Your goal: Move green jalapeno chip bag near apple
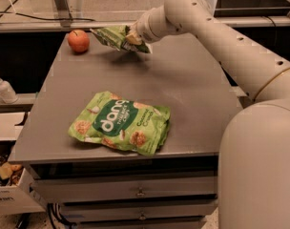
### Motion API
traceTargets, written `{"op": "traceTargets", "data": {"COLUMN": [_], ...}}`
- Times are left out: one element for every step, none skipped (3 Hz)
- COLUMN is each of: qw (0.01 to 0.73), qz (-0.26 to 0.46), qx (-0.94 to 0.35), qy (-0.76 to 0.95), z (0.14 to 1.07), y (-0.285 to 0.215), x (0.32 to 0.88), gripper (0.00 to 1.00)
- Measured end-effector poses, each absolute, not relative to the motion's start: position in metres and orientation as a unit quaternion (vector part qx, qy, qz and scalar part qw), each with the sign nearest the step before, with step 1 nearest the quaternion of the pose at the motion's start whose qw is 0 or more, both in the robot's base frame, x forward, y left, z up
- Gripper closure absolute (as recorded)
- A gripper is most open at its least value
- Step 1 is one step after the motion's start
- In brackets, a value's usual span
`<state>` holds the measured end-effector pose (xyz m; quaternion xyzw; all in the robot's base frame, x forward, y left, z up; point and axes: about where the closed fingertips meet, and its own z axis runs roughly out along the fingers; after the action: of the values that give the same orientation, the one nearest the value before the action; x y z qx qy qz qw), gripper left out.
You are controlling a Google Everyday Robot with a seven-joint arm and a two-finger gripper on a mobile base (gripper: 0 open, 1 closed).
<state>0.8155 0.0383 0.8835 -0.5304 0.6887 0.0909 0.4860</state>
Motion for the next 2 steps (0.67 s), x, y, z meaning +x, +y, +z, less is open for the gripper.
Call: {"op": "traceTargets", "data": {"qw": [0.48, 0.473], "qz": [0.095, 0.089], "qx": [-0.541, -0.551], "qy": [0.684, 0.682], "z": [0.874, 0.862], "y": [0.052, 0.06], "x": [0.812, 0.813], "gripper": [1.0, 1.0]}}
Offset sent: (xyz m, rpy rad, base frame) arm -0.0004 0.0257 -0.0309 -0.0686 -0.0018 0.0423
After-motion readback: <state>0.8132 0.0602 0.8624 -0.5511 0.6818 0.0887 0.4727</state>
